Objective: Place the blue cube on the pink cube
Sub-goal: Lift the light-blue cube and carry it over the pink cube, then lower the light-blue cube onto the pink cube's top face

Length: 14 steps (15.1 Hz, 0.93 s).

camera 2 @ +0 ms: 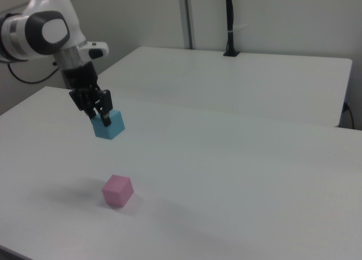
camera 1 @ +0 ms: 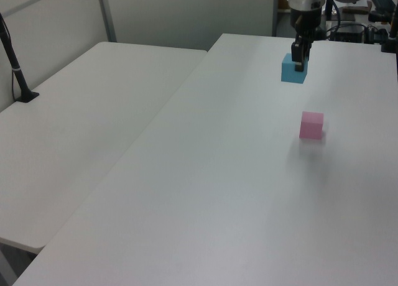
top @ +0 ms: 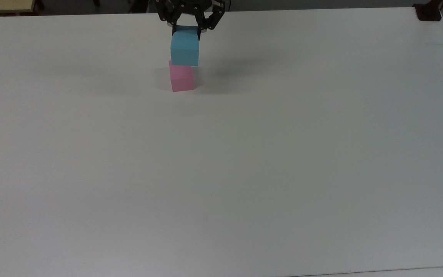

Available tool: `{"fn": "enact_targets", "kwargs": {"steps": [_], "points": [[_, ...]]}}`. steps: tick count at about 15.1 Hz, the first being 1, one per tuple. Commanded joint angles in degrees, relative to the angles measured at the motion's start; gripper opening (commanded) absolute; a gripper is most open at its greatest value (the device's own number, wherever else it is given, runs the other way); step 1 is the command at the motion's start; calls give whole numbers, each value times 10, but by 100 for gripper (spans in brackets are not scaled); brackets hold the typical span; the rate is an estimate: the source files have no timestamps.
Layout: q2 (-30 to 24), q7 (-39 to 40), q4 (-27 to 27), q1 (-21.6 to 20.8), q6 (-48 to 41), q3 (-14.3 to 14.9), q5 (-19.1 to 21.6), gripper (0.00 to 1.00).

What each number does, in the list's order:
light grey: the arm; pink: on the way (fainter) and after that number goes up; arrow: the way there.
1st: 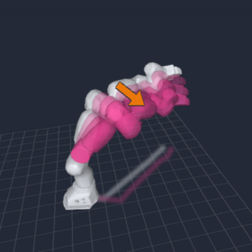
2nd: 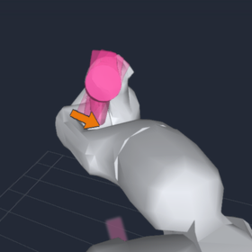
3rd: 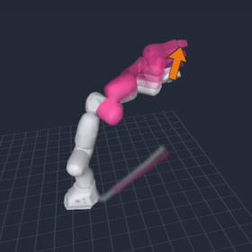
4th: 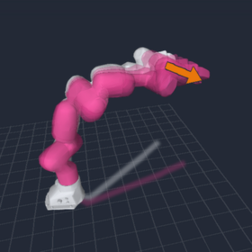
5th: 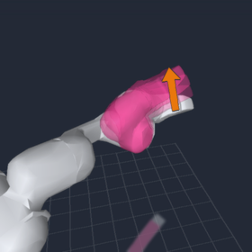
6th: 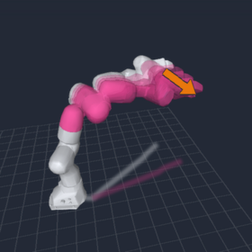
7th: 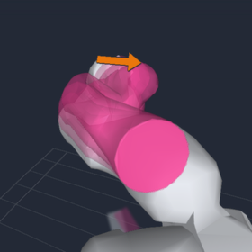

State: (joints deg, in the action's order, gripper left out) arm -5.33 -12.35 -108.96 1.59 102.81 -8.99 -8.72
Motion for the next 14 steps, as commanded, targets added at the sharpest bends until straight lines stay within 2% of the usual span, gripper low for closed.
{"fn": "enact_targets", "kwargs": {"steps": [1,6,9,11,14], "points": [[-16,15,-57,-2,7,-1,11,42],[-70,27,-179,-2,110,-2,9,43],[-67,32,-211,-1,143,-2,-2,43],[-67,35,-235,1,164,-2,-24,43],[-61,36,-245,15,192,-2,-31,43]]}}
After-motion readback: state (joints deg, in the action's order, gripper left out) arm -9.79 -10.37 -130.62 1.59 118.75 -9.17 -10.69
